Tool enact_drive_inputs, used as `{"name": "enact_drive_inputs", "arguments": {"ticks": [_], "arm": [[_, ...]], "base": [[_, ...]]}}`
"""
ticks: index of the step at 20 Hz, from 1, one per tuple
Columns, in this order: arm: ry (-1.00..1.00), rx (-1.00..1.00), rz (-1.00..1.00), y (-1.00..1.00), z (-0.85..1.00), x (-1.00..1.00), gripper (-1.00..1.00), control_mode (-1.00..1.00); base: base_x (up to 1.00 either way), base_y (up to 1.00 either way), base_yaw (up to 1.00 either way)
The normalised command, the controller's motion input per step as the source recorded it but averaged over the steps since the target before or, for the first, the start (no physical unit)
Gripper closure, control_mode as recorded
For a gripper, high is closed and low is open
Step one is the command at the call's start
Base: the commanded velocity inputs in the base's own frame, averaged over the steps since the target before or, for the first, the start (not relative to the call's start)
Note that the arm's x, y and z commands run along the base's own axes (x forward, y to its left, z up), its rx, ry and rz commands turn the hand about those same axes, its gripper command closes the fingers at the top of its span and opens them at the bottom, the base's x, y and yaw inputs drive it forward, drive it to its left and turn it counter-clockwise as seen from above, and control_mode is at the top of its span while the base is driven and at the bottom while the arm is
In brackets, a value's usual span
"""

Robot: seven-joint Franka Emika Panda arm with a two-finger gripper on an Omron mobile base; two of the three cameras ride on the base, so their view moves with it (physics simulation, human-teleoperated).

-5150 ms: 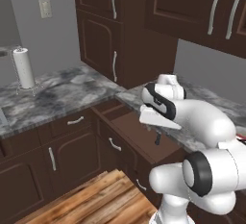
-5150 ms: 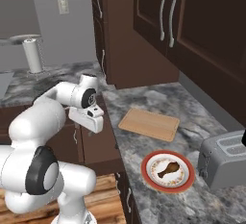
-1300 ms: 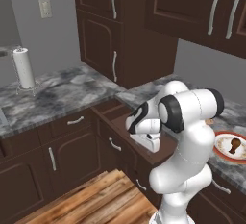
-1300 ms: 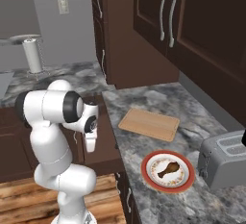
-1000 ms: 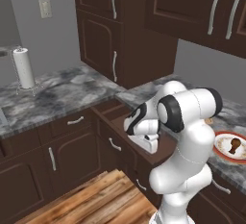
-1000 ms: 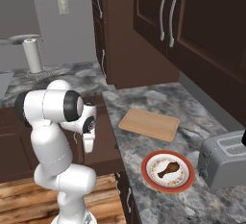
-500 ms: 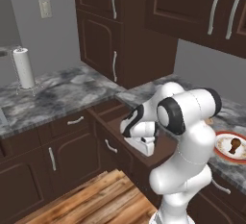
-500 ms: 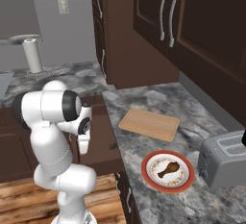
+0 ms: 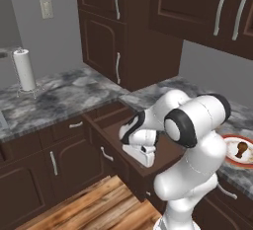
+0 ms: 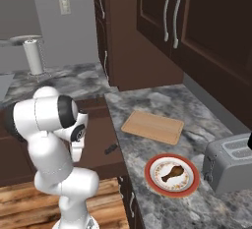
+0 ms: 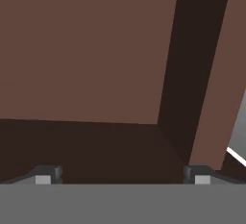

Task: Pick up the knife from the drawer and place it on the cutting board. Then place the meat from the plate to the cutting board.

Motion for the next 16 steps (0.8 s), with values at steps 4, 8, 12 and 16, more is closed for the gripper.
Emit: {"name": "enact_drive_inputs", "arguments": {"ticks": [4, 8, 12, 16], "arm": [[0.0, 0.07, 0.0, 0.43, -0.04, -0.5, -1.0, -1.0], [0.0, 0.06, 0.0, 0.46, -0.05, -0.5, -1.0, -1.0], [0.0, 0.05, 0.0, 0.46, 0.0, -0.47, -1.0, -1.0], [0.0, 0.03, 0.0, 0.47, 0.0, -0.49, -1.0, -1.0]], "base": [[0.0, 0.0, 0.0], [0.0, 0.0, 0.0], [0.0, 0.0, 0.0], [0.0, 0.0, 0.0]]}}
